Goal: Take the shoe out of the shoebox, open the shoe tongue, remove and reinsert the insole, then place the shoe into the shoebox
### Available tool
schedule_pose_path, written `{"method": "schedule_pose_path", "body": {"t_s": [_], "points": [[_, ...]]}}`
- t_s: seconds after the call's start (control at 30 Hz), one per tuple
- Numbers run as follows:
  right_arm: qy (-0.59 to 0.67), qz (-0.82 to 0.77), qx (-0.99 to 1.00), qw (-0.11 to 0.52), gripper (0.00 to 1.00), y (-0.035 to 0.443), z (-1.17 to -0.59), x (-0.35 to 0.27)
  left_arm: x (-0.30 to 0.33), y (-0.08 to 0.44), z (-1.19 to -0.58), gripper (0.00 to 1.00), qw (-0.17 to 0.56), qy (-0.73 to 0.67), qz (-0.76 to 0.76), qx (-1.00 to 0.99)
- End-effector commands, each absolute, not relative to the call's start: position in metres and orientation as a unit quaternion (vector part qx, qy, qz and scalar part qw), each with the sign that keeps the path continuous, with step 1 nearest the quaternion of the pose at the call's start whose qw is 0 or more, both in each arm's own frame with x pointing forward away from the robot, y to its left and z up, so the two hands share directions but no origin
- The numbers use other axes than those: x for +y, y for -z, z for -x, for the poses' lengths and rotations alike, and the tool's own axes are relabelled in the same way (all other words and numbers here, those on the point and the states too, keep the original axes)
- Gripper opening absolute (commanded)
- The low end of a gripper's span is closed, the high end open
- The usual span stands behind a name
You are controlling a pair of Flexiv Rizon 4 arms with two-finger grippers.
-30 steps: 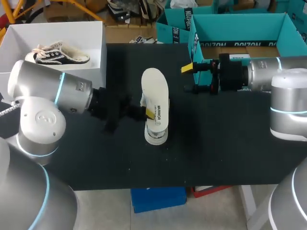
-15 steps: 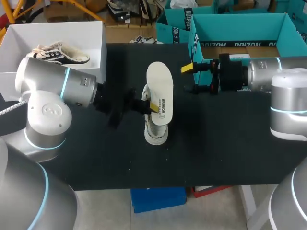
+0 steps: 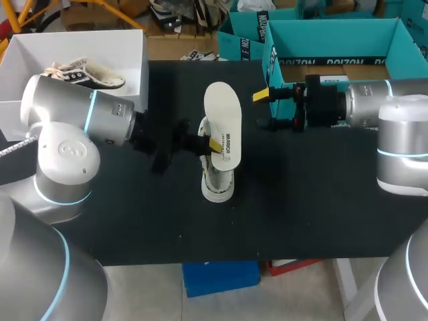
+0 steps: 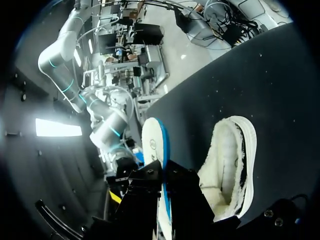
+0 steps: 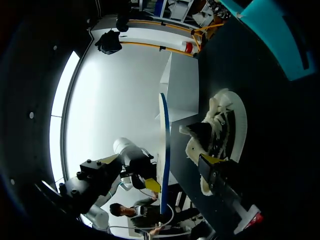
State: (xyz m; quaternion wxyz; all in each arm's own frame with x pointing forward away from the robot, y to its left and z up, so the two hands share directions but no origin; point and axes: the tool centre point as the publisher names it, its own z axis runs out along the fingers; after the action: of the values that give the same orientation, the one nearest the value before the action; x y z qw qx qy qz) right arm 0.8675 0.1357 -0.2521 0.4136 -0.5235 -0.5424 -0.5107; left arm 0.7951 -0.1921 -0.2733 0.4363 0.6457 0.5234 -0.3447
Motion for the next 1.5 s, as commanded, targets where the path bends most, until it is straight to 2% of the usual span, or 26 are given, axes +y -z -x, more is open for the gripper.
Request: {"method": "schedule_pose_path", "body": {"t_s": [0.03, 0.47, 1.37, 1.4, 1.43, 1.47, 1.5], "points": [[0.511, 0.524, -0.542, 0.412, 1.0, 0.253, -0.867, 0.137, -0.192, 0.274, -0.794, 0.0, 0.439, 0.343, -0.645, 0.524], [0.493, 0.481, -0.573, 0.445, 1.0, 0.255, -0.864, 0.152, -0.192, 0.274, -0.794, 0.0, 0.439, 0.343, -0.645, 0.524], [0.465, 0.467, -0.596, 0.459, 1.0, 0.263, -0.862, 0.202, -0.192, 0.274, -0.794, 0.0, 0.439, 0.343, -0.645, 0.524], [0.464, 0.468, -0.596, 0.458, 0.96, 0.263, -0.862, 0.202, -0.192, 0.274, -0.794, 0.0, 0.439, 0.343, -0.645, 0.524], [0.463, 0.469, -0.596, 0.458, 0.66, 0.263, -0.862, 0.202, -0.192, 0.274, -0.794, 0.0, 0.439, 0.343, -0.645, 0.524], [0.463, 0.469, -0.596, 0.458, 0.61, 0.263, -0.862, 0.202, -0.192, 0.274, -0.794, 0.0, 0.439, 0.343, -0.645, 0.524], [0.463, 0.47, -0.596, 0.458, 0.5, 0.263, -0.862, 0.202, -0.192, 0.274, -0.794, 0.0, 0.439, 0.343, -0.645, 0.524]]}}
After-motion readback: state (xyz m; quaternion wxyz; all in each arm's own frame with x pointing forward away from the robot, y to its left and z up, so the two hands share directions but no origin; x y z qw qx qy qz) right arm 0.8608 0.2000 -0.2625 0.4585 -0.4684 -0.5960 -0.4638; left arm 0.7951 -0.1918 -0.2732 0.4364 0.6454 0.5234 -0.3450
